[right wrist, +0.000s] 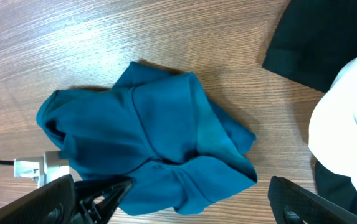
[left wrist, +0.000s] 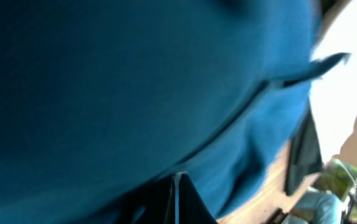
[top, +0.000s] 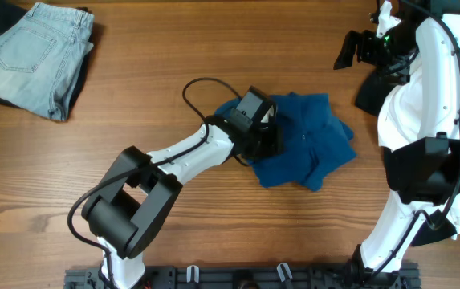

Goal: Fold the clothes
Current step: 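Drag the teal bundle leftward with the left gripper toward the jeans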

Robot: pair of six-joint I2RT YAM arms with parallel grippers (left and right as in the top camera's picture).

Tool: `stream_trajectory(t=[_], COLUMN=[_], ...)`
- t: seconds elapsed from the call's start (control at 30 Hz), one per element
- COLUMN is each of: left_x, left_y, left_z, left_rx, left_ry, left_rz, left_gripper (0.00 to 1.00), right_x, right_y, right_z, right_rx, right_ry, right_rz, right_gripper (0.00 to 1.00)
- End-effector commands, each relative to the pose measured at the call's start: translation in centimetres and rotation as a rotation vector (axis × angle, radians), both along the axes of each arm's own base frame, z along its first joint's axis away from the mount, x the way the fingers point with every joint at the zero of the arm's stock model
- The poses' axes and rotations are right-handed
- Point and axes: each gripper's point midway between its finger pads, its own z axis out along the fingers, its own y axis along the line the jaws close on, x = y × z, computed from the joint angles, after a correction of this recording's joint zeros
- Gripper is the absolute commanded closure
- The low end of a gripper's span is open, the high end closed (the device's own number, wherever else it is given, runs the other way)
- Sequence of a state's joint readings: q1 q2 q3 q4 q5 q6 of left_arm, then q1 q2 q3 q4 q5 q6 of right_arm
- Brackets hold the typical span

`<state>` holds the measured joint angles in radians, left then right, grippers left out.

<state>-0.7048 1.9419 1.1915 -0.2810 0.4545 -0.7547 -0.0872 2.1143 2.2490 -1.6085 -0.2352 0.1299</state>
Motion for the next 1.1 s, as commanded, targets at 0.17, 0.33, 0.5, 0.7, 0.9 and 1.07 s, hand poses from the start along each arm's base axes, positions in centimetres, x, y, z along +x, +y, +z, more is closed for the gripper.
stream_trajectory(t=[0.17,0.33,0.5,0.7,0.9,1.07], left_x=[1.3,2.0,3.1,5.6,6.4,6.8], left_y=[5.3,8.5,12.5,17.3,23.0,26.5], left_z=[-3.7,-4.7,-5.1,-5.2,-5.6,-5.7], left_rx=[0.228,0.350,0.414,0.423,0.509,0.554], left_ry=[0.070,0.062,0.103,0.136,0.159,0.162], left_rz=[0.208,0.275,0.362,0.487,0.559,0.599], left_gripper=[0.96,0.96,0.96,0.96,0.96,0.96], right_x=[0.0,0.0,0.0,0.0,0.0,0.0], right_y=[0.0,0.0,0.0,0.0,0.0,0.0], right_z=[1.8,1.8,1.8,1.8,1.8,1.8], right_rx=[0.009,0.009,0.009,0.009,0.009,0.009], right_ry=[-0.052,-0.052,-0.052,-0.052,-0.052,-0.052], right_rz=[-0.006,-0.006,-0.006,-0.006,-0.006,-0.006], right_gripper=[0.00,0.00,0.00,0.00,0.00,0.00])
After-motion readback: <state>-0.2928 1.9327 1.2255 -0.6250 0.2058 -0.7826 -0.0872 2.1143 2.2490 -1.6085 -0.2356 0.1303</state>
